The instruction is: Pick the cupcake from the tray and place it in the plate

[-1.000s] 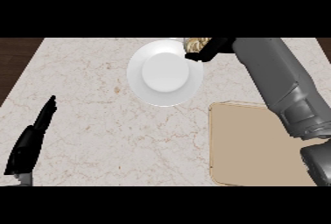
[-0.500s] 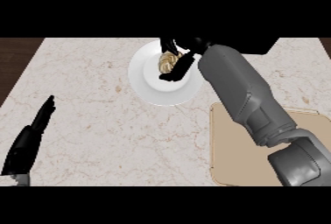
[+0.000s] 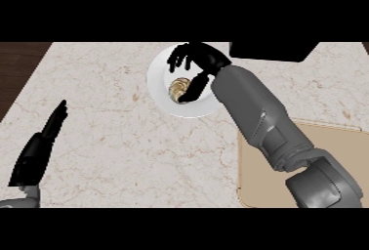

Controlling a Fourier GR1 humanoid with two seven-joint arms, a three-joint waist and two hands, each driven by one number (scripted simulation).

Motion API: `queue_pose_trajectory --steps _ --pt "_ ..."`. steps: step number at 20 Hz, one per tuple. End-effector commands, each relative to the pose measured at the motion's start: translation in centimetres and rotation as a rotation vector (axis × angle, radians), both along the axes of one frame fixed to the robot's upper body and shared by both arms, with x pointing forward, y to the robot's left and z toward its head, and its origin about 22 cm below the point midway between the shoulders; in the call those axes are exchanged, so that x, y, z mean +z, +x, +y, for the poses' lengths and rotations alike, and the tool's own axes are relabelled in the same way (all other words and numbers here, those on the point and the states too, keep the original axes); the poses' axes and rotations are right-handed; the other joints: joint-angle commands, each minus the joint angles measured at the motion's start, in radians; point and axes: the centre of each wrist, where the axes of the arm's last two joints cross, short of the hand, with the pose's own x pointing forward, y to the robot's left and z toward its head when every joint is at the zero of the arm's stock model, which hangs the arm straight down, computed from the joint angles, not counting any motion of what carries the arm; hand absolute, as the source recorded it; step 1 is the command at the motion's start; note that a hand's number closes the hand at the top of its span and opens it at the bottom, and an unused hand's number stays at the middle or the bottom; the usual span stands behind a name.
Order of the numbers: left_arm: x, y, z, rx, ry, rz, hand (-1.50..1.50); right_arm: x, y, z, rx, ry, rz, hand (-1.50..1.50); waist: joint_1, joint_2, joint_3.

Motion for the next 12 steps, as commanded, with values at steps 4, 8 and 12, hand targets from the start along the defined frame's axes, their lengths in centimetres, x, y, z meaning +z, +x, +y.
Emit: queue_pose_trajectory --steps 4,8,12 --pt "0.2 -1.2 -0.4 -0.015 0.004 0.003 0.0 -0.5 -0.1 -0.2 -0.063 0.166 0.014 -1.5 0.006 -0.004 0.001" --pt "0.7 -0.1 0.6 0.025 0.01 -0.008 0.0 -0.8 -0.1 -0.9 -0.135 0.379 0.036 -1.5 -0.022 -0.003 0.002" --pt "-0.7 -1.3 -0.2 0.03 0.015 -0.004 0.0 1.4 1.2 -3.6 -0.273 0.46 0.056 -1.5 -0.017 -0.003 0.001"
